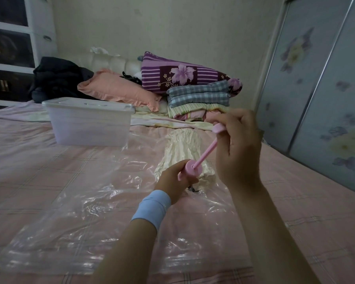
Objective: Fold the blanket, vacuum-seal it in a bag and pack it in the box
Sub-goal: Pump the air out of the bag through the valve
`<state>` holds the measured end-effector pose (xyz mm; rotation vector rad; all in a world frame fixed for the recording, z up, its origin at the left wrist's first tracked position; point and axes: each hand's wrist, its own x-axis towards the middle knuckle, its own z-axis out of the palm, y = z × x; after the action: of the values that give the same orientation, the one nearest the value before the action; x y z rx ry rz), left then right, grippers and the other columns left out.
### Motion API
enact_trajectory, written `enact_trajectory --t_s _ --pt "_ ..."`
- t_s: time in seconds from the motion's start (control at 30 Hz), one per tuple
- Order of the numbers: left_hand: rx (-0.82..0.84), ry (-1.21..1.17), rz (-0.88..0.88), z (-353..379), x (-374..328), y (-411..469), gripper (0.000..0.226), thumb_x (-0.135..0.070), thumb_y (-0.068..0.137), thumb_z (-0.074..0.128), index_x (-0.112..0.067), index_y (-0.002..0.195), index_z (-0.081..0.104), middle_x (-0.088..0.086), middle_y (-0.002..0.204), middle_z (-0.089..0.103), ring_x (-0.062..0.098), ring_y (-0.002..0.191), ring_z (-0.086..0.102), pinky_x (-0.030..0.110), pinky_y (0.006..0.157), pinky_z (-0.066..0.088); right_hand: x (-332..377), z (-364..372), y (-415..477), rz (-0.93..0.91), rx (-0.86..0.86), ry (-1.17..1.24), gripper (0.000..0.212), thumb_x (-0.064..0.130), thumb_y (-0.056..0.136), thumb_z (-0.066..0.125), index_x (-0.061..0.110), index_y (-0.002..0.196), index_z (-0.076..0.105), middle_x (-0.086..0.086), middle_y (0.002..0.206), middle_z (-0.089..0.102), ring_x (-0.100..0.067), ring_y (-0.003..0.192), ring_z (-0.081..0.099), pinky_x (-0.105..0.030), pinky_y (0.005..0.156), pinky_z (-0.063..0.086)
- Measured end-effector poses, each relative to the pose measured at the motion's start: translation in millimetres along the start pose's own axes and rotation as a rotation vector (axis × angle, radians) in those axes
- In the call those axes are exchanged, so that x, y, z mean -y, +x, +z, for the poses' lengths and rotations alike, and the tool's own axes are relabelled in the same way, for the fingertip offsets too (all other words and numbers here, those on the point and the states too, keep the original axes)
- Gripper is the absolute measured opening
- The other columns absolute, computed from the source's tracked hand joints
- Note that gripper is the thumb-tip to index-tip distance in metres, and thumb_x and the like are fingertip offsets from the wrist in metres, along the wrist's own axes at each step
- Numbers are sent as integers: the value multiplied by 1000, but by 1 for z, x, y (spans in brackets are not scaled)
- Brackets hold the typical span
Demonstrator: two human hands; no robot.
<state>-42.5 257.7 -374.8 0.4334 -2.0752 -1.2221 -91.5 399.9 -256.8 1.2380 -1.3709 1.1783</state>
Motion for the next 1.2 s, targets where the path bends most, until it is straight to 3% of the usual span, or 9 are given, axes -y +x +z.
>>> enact_trajectory --t_s 0.07,0.17,0.3,0.43,0.6,0.77,0.9,1.07,1.2 --pt "8 0 -4 2 -1 -1 48 -21 75 78 -43 114 63 -15 104 68 10 93 62 19 82 49 -9 15 -22 70 38 -1 27 12 100 44 3 104 69 -12 103 60 -21 94 58 -29 82 53" --pt "18 16 -18 3 -5 -3 30 -23 79 71 -43 100 63 -14 89 67 7 79 60 20 70 46 -21 32 -68 229 340 -34 36 26 95 38 10 103 70 -4 101 61 -19 95 55 -41 77 53" --pt "6 23 10 3 -9 -6 25 -21 82 68 -42 92 60 -15 77 63 5 72 56 20 67 43 -21 33 -71 291 505 -15 44 32 91 35 10 103 72 -4 101 60 -23 98 54 -37 78 50" --pt "-23 15 18 -3 -3 -1 49 -22 75 78 -46 114 62 -18 104 67 10 99 60 26 90 48 -10 10 -18 138 300 31 33 25 97 42 9 103 70 -7 101 60 -22 92 58 -38 77 57" --pt "-21 37 16 0 0 1 47 -26 77 77 -45 117 61 -15 105 67 13 98 60 28 90 48 -1 0 7 46 46 -33 24 13 101 52 3 106 72 -10 101 58 -18 89 58 -24 79 54" --pt "-4 13 1 5 -3 -2 38 -24 77 75 -43 109 64 -16 97 68 8 89 62 20 81 48 -22 26 -51 216 332 -29 37 22 97 38 11 114 69 -5 109 60 -20 103 55 -38 85 55" --pt "-7 29 23 6 -10 -10 24 -18 84 66 -40 91 62 -15 74 63 -4 65 54 8 62 41 -22 28 -76 256 562 -84 48 34 89 29 13 102 70 -4 101 60 -23 93 55 -40 73 52" --pt "-20 27 47 0 -12 -12 44 -10 81 72 -41 109 60 -23 85 66 -19 75 57 1 67 42 -10 -1 -21 79 318 -41 28 20 95 46 9 101 71 -4 93 61 -20 85 57 -38 69 55" --pt "-27 50 38 -1 -9 -10 47 -17 78 76 -44 114 61 -20 96 66 -10 85 58 6 76 43 6 -21 8 -49 130 -14 24 14 99 52 3 105 72 -8 97 64 -23 91 60 -34 77 55"
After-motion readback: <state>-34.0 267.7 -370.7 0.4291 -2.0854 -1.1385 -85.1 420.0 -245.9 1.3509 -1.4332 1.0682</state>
